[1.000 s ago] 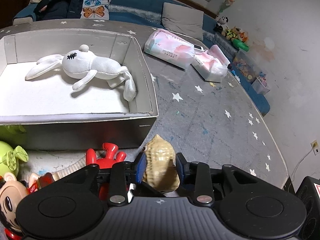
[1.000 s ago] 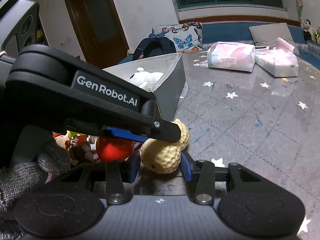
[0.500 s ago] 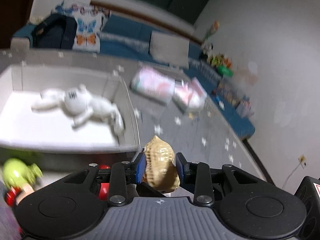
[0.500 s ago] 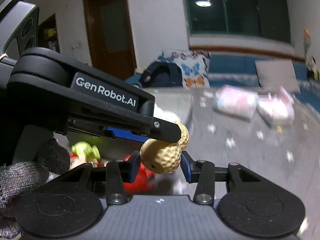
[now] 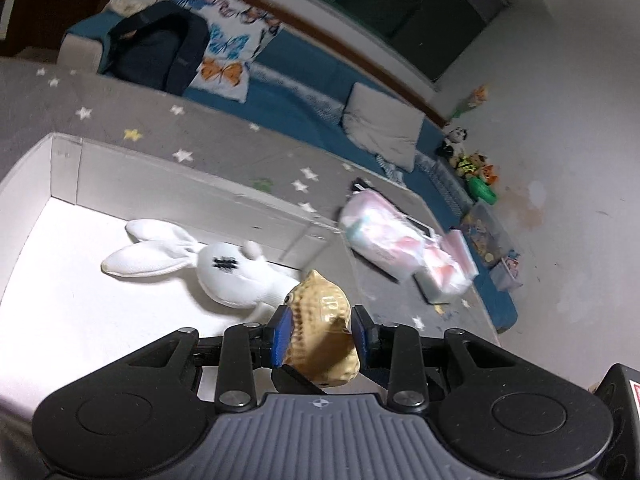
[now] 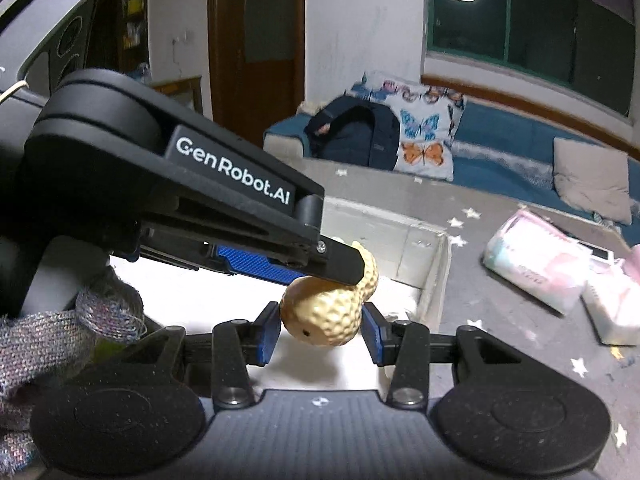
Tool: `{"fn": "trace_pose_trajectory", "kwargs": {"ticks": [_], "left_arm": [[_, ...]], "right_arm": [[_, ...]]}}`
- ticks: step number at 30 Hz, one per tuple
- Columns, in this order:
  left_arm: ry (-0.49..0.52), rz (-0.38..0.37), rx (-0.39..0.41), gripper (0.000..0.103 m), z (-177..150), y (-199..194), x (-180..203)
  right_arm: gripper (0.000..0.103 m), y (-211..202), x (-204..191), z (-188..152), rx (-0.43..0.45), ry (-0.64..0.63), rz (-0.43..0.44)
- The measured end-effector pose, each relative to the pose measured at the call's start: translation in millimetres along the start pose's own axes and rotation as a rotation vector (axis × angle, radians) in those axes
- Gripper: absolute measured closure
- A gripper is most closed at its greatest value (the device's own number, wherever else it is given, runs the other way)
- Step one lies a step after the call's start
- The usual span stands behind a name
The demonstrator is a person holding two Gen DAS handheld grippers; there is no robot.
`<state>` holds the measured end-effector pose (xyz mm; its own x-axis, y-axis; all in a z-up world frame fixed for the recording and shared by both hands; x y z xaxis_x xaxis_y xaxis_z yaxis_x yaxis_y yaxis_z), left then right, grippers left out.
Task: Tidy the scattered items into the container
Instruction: 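Lift the peanut toy into the white box and release it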
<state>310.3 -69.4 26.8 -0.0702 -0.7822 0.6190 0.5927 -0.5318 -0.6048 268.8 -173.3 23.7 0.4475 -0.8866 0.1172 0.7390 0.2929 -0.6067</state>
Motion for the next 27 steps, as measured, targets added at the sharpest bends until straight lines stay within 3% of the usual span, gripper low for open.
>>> {"fn": "trace_pose_trajectory", "kwargs": {"ticks": [9, 27], "left_arm": [[-0.001, 0.01, -0.032, 0.068, 4, 22, -15], [-0.014, -0.018, -0.043, 0.068, 0, 20, -15]], "right_arm": [[0.059, 27, -2, -4, -0.08, -0.039, 0.007], [0.059, 21, 2, -5, -0.069, -0.042, -0.006]]}}
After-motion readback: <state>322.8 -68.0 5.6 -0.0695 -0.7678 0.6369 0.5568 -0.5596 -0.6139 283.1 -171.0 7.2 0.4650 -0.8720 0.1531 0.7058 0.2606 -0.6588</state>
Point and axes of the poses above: each gripper's, at about its wrist camera, not at the fingertips, and y roughly the way its jaws point, x to its right, z to its top, the point moved 4 cm from there along y, roughly the way its jaws point, and after that the axes turned 8 degrees about -y, right-handed, at the moved point
